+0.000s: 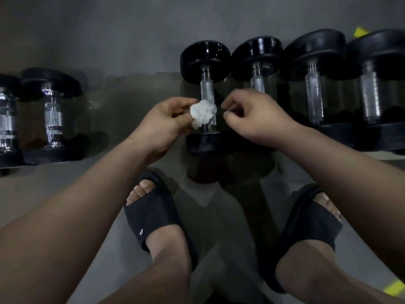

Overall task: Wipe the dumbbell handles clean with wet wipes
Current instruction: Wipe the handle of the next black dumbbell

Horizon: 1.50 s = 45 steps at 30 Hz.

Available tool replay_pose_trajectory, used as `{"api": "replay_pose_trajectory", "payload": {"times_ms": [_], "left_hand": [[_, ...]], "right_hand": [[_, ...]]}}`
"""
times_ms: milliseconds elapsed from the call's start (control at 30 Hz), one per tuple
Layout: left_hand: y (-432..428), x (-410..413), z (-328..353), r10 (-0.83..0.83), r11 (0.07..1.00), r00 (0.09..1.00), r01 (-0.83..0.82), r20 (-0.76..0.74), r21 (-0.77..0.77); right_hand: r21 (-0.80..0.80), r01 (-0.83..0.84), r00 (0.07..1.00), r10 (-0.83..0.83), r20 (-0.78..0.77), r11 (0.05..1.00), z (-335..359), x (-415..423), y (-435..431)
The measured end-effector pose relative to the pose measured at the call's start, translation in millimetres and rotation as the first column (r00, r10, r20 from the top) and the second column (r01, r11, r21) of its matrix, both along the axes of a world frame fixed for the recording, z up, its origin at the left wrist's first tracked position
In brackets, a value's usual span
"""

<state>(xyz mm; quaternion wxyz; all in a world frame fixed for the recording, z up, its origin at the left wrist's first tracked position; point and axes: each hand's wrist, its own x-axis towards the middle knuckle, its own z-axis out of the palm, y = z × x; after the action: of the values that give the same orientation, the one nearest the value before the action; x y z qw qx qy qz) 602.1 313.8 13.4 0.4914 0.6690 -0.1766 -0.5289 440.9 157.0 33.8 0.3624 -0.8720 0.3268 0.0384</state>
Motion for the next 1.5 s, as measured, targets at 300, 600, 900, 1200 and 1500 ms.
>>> {"api": "replay_pose_trajectory", "payload": {"times_ms": [300,600,900,1200,1500], "left_hand": [[-7,-4,15,0.027,0.999,0.991,-0.031,-0.131,-0.034],[7,11,8,-0.271,0.937,0.911,0.176,0.312,0.301],[8,9,11,-0.485,0.821,0.838,0.338,0.25,0.461],[2,13,11,-0.555,0.789,0.779,0.382,0.292,0.481],[-2,17,9,-0.565,0.778,0.778,0.391,0.275,0.492]], "right_hand": [[0.293,0.163,0.978,-0.194,0.08,0.942,2,30,21],[0.154,0.402,0.914,-0.405,-0.008,0.903,-13,41,1],[0.031,0.342,0.936,-0.338,-0.104,0.939,-16,37,28],[0.141,0.612,0.78,-0.623,0.057,0.778,-30,87,6],[0.208,0.641,0.758,-0.653,-0.017,0.739,-39,86,9]]}}
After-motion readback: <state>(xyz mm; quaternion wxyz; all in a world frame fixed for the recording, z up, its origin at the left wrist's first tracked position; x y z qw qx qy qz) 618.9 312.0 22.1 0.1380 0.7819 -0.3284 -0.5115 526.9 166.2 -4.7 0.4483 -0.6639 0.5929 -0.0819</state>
